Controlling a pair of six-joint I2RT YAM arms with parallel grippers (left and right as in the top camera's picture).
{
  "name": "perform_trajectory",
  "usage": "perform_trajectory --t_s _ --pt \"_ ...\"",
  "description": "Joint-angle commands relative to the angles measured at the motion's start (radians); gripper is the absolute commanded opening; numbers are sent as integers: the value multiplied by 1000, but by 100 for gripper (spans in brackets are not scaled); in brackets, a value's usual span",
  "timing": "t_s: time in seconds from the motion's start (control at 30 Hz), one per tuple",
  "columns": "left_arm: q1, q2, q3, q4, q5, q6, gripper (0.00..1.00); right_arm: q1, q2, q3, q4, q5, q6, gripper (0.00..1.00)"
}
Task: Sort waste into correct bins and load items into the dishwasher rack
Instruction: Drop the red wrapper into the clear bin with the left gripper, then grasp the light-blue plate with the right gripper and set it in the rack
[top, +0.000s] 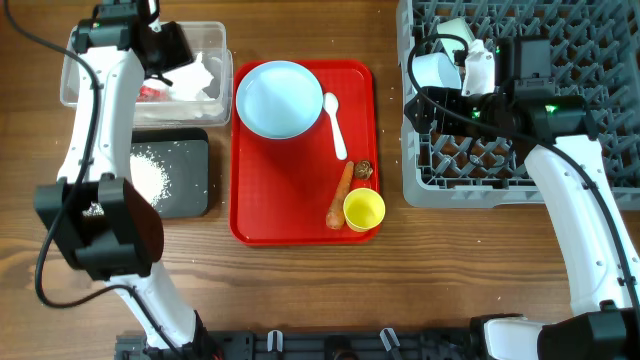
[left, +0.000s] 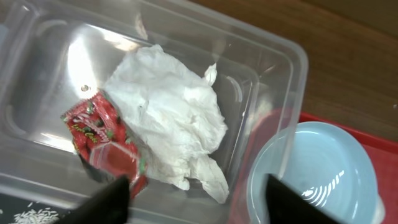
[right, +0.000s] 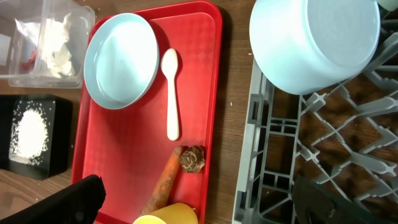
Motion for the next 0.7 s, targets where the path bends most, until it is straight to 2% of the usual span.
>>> perform_trajectory --t_s 0.0,0.03,0.1,0.17,0.3,0.37,0.43,0.5,0.57,0.63,0.67 --pt "-1 42 -7 14 -5 -10 100 -1 -10 -3 14 -8 1 100" --pt "-1 42 -7 27 16 -10 100 -1 -10 -3 35 -9 33 100" --pt "-1 41 -1 38 94 -10 100 24 -10 -3 163 -79 47 99" --pt "-1 11 3 20 126 -10 100 86 -8 -3 296 -69 114 99" --pt "-1 -140 3 -34 115 -2 100 298 98 3 547 127 238 100" --pt "-1 -158 2 -53 22 -2 100 355 225 66 619 176 261 97" --pt "0 -154 -4 -79 8 -2 100 377 380 214 559 179 256 96" --pt "0 -154 -4 -112 0 -2 100 388 555 423 425 179 206 96" --pt "0 -154 -4 -134 -19 -2 100 388 675 546 346 180 169 92" --pt "0 -154 -4 -159 -26 -2 100 388 732 562 303 186 148 78" --pt "0 -154 -4 -159 -24 -3 100 391 759 562 286 186 87 70"
